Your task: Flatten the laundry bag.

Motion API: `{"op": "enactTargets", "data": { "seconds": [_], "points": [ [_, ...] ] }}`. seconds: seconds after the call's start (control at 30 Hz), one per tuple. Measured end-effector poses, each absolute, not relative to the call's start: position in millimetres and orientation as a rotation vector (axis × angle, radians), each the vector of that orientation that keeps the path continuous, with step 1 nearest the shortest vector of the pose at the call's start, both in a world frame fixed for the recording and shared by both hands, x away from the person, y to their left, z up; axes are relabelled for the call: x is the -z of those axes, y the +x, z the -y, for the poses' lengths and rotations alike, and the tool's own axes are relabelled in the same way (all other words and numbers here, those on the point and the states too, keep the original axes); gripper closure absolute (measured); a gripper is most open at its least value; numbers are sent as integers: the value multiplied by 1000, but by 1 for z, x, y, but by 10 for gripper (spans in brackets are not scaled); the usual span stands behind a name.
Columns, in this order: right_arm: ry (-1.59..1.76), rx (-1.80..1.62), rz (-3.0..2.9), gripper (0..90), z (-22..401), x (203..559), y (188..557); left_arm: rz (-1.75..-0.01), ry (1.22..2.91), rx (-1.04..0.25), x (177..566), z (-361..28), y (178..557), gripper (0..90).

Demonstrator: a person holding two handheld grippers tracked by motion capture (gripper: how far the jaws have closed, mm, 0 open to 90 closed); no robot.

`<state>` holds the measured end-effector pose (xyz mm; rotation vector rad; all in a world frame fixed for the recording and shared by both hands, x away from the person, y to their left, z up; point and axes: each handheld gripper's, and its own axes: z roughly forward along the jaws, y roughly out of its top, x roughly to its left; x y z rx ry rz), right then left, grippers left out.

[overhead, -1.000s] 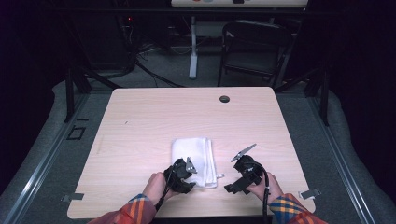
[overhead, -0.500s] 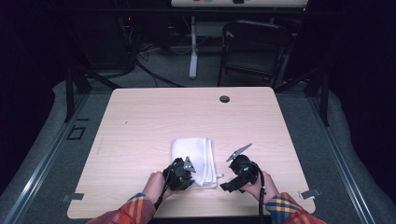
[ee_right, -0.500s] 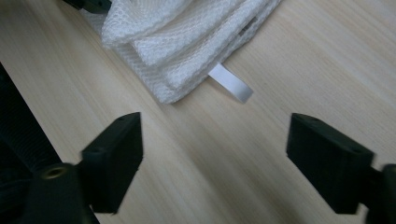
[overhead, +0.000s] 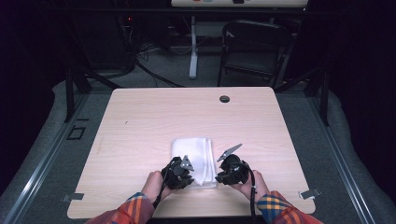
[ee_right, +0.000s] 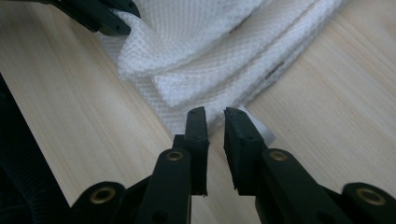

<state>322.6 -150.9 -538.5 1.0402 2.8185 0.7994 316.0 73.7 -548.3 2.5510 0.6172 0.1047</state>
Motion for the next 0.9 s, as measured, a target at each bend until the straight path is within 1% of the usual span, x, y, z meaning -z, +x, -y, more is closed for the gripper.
{"op": "enactTargets", "data": {
  "seconds": [0.13, 0.2, 0.33, 0.47, 0.7, 0.9],
  "points": [
    [1022, -783, -2830, 888, 143, 542, 323, -618, 2544, -101, 548, -74, 316, 845],
    [1045, -778, -2835, 900, 140, 544, 323, -617, 2543, -102, 547, -74, 316, 846],
    [1005, -779, -2838, 900, 136, 546, 325, -622, 2532, -101, 546, -75, 316, 848],
    [1039, -764, -2847, 900, 134, 552, 327, -621, 2522, -104, 545, -76, 317, 848],
    [1049, -771, -2847, 900, 134, 554, 327, -615, 2501, -151, 539, -77, 314, 847],
    [1055, -768, -2847, 900, 134, 555, 327, -653, 2461, -194, 534, -81, 314, 847]
  ]
}}
